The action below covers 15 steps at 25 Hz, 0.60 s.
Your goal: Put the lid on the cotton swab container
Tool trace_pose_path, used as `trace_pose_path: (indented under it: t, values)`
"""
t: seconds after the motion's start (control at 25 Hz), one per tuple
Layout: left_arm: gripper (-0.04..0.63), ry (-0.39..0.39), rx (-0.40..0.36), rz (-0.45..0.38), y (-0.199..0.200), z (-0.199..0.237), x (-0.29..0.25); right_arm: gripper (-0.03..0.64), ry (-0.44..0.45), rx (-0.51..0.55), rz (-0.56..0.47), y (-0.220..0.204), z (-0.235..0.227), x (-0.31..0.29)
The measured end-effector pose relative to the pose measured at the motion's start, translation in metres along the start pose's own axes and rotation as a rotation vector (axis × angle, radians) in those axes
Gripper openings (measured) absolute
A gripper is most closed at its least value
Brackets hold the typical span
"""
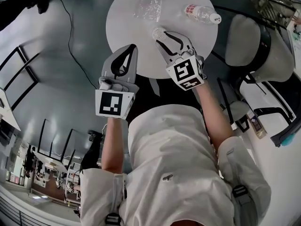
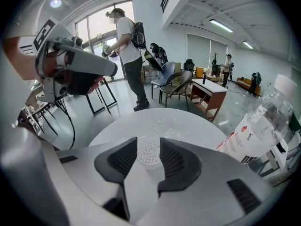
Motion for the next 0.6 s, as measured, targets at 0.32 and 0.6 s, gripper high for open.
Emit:
trace_pose_path:
  t: [0.32, 0.6]
  values:
    - [0.012, -0.012, -0.003, 0.003, -0.002, 0.002, -0.001, 0.15, 0.003, 0.001, 0.005, 0.003, 0.002, -0.01]
    - [0.012, -0.022, 0.008, 0.01, -0.005, 0.003, -0.001, 0.15, 0.005, 0.01, 0.008, 0.009, 0.004, -0.019]
Point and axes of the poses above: the fingertips, and each gripper's own axes: x backward along the fingers, z to its left, y out of its top, the point moved 8 cm from there along x, backward along the fingers, and after that the axes turned 4 degrees about -x, right-handed, at the moved point
